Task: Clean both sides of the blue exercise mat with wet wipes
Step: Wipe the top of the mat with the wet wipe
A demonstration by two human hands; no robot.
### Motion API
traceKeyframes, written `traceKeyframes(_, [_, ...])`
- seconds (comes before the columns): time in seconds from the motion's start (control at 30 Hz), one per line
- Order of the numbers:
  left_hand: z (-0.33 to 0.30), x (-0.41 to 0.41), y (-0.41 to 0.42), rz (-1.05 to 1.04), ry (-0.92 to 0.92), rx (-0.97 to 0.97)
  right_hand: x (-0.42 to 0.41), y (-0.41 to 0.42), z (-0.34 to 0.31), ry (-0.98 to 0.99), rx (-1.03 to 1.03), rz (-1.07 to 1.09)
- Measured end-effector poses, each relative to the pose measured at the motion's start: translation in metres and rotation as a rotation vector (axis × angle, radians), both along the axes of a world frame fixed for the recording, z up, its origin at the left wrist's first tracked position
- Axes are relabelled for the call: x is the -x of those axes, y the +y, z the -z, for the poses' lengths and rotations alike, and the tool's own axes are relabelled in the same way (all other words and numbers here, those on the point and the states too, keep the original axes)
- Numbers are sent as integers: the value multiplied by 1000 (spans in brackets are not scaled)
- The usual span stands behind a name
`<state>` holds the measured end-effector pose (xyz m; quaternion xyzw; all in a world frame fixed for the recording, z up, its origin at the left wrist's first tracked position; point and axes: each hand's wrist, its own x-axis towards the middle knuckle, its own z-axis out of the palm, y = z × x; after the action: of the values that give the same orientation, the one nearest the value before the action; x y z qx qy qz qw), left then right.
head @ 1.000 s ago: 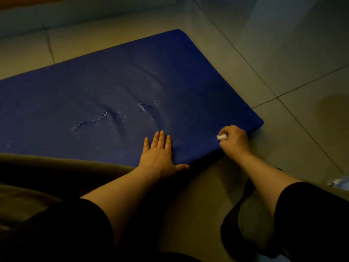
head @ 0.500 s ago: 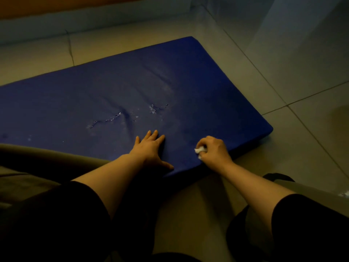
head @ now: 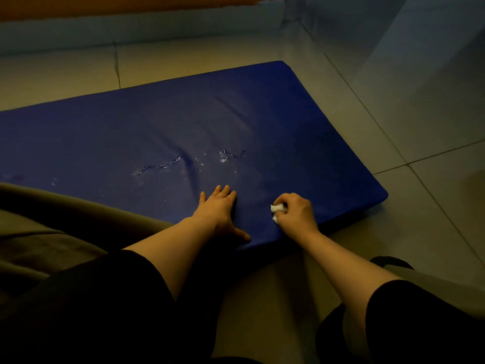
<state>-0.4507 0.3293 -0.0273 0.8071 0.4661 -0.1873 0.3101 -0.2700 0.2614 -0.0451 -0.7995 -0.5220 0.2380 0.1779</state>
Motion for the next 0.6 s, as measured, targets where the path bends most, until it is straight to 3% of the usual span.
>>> traceKeyframes(0.1, [0,0,0,-8,-5,-6,17,7,-4,-49,21,-128])
traceKeyframes(0.23, [0,0,-1,-4,-6,-23,44,10,-6,85,-36,-312])
traceKeyframes(0.47, [-5,1,0,-8,0,15,7,19,6,6,-19,9])
traceKeyframes(0.6, [-3,0,0,-24,-4,-9,36,32,2,55,-19,-126])
